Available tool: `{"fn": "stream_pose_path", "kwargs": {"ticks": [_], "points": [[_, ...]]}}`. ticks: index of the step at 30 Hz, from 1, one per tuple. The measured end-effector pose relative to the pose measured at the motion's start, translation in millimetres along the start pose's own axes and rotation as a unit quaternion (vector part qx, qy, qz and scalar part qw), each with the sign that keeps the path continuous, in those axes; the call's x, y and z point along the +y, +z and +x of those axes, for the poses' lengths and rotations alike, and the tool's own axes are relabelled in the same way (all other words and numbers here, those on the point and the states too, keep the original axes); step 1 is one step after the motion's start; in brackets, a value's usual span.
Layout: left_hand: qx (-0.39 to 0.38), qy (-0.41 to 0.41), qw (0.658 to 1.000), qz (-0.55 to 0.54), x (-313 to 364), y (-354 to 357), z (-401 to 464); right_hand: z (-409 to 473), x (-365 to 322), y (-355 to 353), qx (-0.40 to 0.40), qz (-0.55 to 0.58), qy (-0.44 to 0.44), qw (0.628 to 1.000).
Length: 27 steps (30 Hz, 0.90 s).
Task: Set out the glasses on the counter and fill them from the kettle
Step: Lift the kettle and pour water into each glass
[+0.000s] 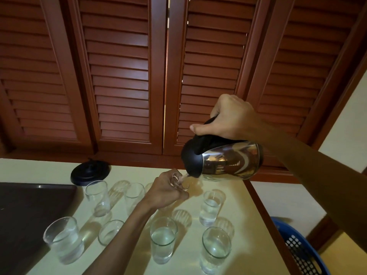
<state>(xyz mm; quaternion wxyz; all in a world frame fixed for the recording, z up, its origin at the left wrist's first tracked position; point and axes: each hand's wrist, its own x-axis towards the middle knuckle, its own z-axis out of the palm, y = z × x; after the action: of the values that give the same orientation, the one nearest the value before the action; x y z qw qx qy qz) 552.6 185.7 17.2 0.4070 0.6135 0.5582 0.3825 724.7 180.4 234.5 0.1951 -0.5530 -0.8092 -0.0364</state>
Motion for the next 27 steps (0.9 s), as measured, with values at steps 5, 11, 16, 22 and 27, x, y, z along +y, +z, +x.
{"fn": "stream_pose_path", "kwargs": {"ticks": [5,11,16,22,27], "points": [[0.019,-0.013,1.0,-0.012,0,2,-2,3,-1,-6,-0.003,-0.008,-0.004,1.0],[0.018,-0.025,0.999,0.013,-2,1,-1,3,-3,-9,-0.013,-0.013,-0.009,1.0],[0.018,-0.019,0.999,0.032,-4,0,-2,3,-6,-9,-0.019,-0.011,-0.014,1.0],[0.01,-0.017,0.999,0.037,-7,0,-3,5,-6,-12,-0.016,-0.006,-0.016,1.0],[0.0,-0.012,0.999,0.032,-9,0,-2,4,-5,-12,-0.012,-0.004,-0.013,1.0]]}}
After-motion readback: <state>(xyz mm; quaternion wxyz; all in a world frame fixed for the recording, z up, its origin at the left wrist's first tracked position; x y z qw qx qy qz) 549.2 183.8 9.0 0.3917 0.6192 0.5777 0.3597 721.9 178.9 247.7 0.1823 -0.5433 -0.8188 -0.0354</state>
